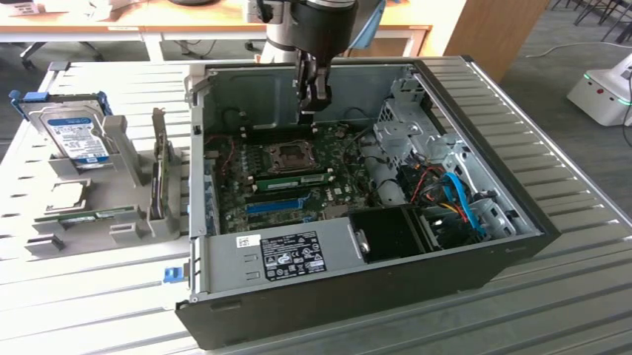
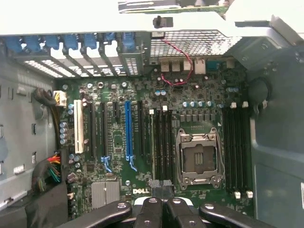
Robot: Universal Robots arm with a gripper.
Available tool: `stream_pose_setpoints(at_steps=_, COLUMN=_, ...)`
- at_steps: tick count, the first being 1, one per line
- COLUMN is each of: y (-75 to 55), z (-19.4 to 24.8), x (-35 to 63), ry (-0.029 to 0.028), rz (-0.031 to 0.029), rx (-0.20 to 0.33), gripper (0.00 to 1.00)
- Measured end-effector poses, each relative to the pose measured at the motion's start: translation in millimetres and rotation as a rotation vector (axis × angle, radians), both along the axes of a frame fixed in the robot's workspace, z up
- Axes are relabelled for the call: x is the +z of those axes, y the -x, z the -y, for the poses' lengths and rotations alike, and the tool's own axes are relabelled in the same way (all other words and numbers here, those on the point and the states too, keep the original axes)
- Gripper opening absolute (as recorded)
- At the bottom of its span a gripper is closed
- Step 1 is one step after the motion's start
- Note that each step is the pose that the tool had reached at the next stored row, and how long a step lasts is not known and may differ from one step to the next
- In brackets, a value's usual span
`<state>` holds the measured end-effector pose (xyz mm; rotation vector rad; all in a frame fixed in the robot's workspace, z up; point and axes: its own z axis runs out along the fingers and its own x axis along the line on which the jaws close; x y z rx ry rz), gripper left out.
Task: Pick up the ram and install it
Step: 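Press down the ram until it locks into place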
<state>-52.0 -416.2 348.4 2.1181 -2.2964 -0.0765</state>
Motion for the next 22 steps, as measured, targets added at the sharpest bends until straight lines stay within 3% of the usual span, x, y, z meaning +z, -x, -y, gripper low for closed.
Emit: stream_pose_setpoints(at_steps=22, y=0.0, z=-0.1, x=-1.6, ry=0.0001, rz=0.0000, rx=-0.323, gripper=0.11)
